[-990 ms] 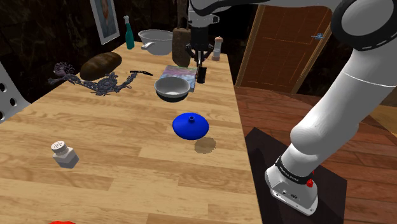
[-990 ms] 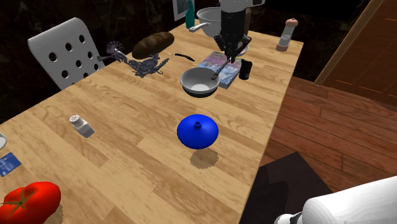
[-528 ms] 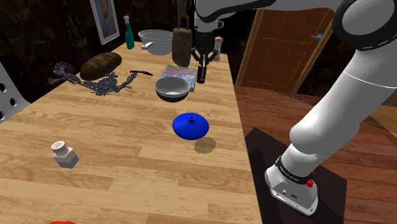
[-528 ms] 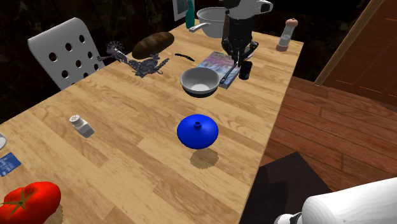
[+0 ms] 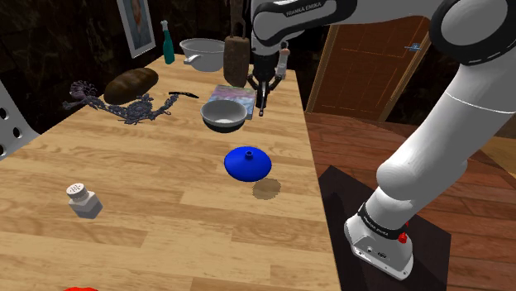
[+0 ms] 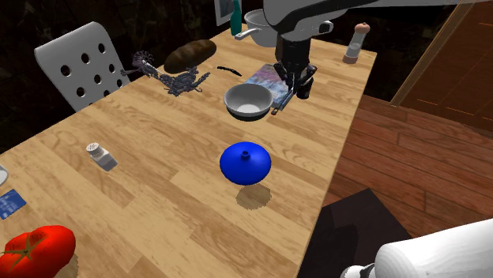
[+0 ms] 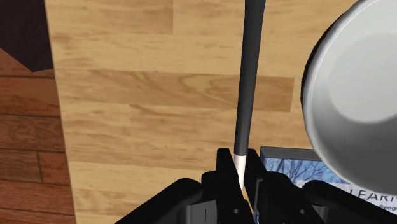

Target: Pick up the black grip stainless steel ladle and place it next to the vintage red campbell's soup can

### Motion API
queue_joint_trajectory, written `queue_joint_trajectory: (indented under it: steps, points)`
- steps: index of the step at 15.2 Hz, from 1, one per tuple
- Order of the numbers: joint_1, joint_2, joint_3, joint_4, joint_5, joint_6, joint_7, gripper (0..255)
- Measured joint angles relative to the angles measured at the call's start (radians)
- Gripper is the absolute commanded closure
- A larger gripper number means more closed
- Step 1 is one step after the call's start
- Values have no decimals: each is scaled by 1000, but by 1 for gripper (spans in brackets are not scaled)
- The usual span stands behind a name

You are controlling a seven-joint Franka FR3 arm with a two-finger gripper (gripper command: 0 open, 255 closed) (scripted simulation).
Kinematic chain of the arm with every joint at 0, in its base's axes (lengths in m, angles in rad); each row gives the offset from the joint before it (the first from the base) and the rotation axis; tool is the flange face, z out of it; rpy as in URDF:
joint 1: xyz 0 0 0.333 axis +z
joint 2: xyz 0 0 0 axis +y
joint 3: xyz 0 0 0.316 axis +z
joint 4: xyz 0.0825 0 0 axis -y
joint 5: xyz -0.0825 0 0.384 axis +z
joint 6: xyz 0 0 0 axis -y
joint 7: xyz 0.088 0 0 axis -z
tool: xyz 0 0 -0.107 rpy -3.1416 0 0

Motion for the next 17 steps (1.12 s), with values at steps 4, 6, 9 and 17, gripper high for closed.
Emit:
queue_joint_trajectory:
  steps: [4,6,9,17]
  points:
    - [0,13,0,-43,-8,55,9,255]
    - [1,23,0,-57,-13,77,14,255]
    - [2,41,-1,-79,-23,114,23,255]
    - [6,86,-3,-138,-49,213,49,255]
